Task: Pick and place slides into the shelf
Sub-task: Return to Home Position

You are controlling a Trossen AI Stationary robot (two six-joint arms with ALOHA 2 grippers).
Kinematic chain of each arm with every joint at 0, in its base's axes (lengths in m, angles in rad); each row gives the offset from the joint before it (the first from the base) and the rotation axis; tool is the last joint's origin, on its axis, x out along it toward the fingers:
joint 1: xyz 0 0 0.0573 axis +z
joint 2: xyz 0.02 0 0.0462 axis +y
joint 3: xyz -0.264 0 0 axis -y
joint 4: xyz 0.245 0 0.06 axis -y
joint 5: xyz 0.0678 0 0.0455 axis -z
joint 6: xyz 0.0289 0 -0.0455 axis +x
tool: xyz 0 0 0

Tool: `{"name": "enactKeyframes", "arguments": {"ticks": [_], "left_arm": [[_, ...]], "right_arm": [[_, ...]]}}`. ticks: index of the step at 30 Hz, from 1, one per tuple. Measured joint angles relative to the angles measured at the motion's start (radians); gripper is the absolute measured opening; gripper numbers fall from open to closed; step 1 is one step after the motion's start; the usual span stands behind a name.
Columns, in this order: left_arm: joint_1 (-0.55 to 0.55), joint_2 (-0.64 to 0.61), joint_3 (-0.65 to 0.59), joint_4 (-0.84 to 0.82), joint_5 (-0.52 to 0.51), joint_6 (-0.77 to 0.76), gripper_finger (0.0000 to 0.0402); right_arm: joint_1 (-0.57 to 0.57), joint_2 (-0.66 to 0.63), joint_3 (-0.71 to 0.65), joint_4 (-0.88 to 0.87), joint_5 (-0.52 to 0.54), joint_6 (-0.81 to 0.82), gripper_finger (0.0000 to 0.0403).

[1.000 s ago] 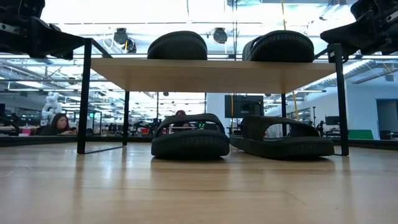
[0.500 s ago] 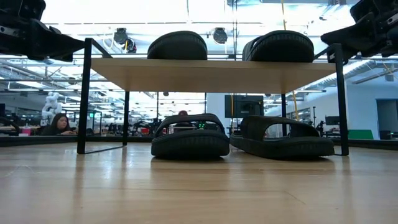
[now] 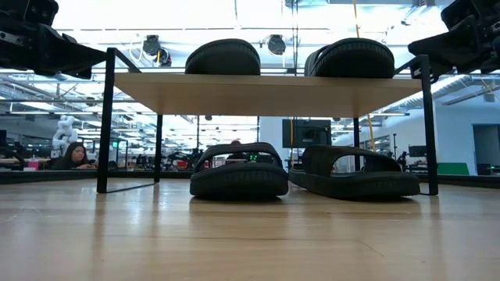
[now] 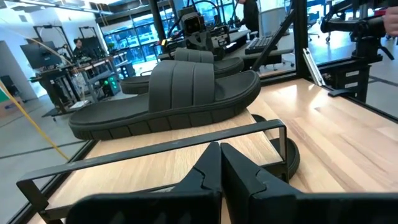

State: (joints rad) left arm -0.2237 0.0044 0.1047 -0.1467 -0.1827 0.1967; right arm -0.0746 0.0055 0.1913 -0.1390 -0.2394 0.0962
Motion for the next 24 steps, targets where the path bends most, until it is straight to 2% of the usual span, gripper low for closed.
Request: {"name": "enactKeyframes", "arguments": {"ticks": [5, 12, 24], "left_arm": [[0.0, 0.0, 0.0, 0.0, 0.0, -0.001, 0.0012], [0.0, 0.0, 0.0, 0.001, -0.001, -0.002, 0.0001], [0.0, 0.0, 0.0, 0.001, -0.001, 0.007, 0.0018]], "right_arm": [[0.0, 0.0, 0.0, 0.0, -0.001, -0.001, 0.0], [0.0, 0.0, 0.0, 0.067, -0.001, 0.004, 0.0], [0.0, 0.001, 0.0, 0.052, 0.0, 0.082, 0.0]]}}
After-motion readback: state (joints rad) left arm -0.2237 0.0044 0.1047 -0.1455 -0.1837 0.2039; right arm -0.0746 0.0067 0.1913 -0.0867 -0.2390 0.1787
